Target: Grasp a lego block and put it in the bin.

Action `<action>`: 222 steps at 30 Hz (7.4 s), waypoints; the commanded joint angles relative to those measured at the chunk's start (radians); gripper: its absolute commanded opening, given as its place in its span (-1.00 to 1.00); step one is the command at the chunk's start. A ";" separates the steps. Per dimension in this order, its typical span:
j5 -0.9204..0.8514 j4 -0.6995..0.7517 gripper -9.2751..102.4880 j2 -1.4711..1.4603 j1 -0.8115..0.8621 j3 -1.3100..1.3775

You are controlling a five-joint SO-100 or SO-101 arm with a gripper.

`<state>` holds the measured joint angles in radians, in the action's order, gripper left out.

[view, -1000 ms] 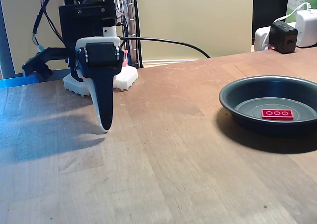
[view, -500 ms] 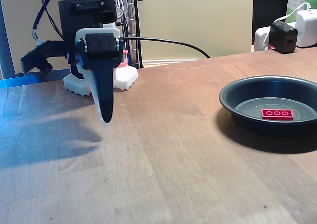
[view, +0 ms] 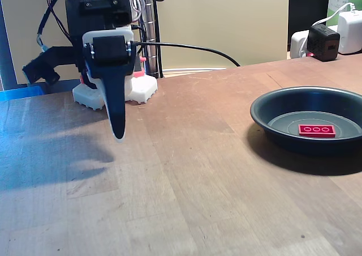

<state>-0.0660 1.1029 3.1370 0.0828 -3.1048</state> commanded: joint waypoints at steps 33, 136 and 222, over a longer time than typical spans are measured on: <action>0.055 0.009 -0.84 0.008 -0.009 -0.052; -0.058 0.029 -0.83 0.008 -0.006 -0.052; -0.058 0.029 -0.83 0.008 -0.006 -0.052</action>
<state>-0.1212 1.1305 3.1401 0.0767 -3.1048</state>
